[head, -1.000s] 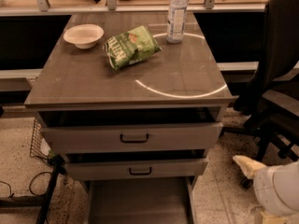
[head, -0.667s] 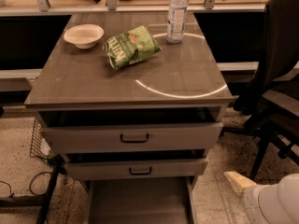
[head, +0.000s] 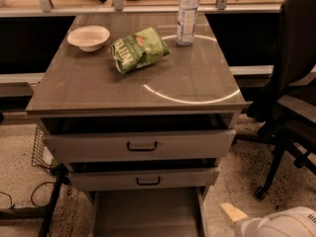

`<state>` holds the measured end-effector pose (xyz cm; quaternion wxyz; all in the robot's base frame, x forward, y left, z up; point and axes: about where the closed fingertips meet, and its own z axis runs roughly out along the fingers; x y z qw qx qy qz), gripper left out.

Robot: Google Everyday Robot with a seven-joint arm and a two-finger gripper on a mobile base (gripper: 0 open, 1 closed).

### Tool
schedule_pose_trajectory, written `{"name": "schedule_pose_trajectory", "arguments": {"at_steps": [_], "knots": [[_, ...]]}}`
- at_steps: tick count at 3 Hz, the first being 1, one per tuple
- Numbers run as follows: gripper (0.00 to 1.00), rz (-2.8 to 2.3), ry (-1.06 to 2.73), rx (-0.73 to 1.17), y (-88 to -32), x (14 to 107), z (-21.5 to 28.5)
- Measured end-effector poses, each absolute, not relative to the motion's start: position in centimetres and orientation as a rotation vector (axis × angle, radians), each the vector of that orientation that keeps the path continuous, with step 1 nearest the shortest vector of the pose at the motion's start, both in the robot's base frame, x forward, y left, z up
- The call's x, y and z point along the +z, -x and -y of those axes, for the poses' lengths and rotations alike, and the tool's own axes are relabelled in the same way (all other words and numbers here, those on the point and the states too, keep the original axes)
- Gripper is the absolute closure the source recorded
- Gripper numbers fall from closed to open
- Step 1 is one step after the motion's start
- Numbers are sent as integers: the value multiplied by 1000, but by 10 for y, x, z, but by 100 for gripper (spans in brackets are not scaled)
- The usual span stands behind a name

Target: Close bottom drawer

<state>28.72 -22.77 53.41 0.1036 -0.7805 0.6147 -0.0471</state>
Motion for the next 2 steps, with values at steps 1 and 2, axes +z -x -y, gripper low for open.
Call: {"name": "schedule_pose_trajectory", "arguments": {"at_steps": [1, 2], "knots": [[0, -1772, 2397, -153, -282, 508, 223], [0, -1780, 2429, -161, -285, 490, 221]]}}
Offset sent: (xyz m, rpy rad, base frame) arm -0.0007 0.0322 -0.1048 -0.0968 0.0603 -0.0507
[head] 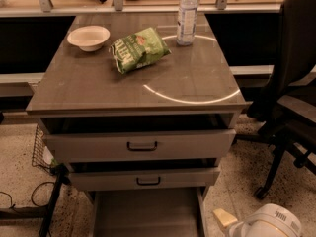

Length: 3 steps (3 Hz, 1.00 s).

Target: Close bottom drawer

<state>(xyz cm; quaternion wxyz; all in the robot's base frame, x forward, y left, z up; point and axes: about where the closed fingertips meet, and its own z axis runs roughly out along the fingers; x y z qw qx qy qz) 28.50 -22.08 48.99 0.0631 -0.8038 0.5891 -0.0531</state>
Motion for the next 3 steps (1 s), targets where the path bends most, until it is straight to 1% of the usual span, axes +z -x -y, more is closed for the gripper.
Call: {"name": "schedule_pose_trajectory", "arguments": {"at_steps": [2, 3], "knots": [[0, -1919, 2377, -139, -289, 466, 217], [15, -1915, 2379, -140, -289, 466, 217]]}}
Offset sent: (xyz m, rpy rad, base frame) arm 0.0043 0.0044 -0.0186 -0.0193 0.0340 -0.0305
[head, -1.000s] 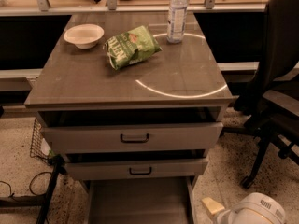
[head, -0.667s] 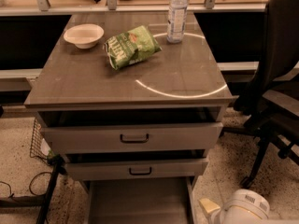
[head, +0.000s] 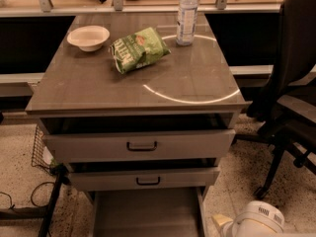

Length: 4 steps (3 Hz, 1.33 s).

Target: Close bottom drawer

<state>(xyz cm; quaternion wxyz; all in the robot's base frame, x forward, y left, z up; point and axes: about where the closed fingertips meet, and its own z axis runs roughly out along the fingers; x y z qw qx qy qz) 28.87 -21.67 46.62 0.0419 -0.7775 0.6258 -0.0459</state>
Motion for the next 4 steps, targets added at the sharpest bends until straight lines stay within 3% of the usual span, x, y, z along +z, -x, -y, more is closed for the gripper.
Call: {"name": "schedule_pose_trajectory", "arguments": {"at_steps": [3, 4], "knots": [[85, -1933, 2383, -152, -290, 463, 218], [100, -1970, 2352, -147, -293, 444, 223]]}}
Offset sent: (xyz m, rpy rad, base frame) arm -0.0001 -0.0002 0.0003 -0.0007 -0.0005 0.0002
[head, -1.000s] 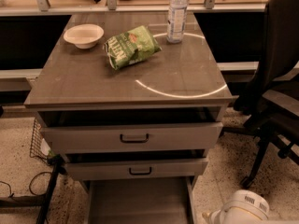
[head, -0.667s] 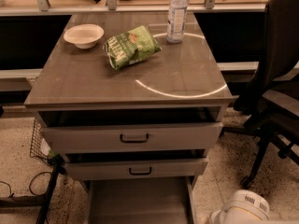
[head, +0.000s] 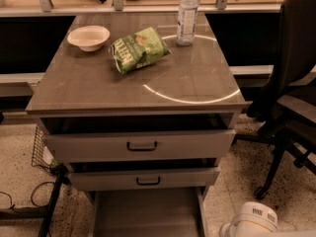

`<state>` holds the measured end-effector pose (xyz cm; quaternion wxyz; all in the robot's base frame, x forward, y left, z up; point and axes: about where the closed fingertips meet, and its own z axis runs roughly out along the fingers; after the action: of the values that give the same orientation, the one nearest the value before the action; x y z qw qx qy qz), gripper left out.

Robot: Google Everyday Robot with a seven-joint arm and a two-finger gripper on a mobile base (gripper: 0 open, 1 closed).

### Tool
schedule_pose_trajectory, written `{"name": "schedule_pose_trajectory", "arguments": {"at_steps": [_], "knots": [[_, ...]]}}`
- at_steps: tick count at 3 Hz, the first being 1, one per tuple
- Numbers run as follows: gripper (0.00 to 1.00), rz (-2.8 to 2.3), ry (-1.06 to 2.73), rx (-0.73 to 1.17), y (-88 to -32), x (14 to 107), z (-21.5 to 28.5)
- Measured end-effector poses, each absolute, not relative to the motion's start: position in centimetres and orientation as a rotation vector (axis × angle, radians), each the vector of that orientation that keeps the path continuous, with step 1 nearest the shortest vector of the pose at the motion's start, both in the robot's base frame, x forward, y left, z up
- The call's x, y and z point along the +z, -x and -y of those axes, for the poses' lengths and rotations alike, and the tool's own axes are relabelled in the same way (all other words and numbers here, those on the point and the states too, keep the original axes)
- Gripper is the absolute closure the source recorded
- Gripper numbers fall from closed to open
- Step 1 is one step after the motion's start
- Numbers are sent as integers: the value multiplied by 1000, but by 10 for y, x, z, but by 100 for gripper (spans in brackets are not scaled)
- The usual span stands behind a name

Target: Close bottom drawer

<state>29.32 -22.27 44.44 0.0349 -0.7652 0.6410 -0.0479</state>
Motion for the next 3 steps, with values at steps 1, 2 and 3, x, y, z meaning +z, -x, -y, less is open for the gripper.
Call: {"name": "schedule_pose_trajectory", "arguments": {"at_steps": [1, 2, 3], "knots": [[100, -2001, 2359, -126, -295, 402, 227], [100, -2031, 2366, -86, -289, 371, 229], [100, -2046, 2373, -9, -272, 342, 226]]}}
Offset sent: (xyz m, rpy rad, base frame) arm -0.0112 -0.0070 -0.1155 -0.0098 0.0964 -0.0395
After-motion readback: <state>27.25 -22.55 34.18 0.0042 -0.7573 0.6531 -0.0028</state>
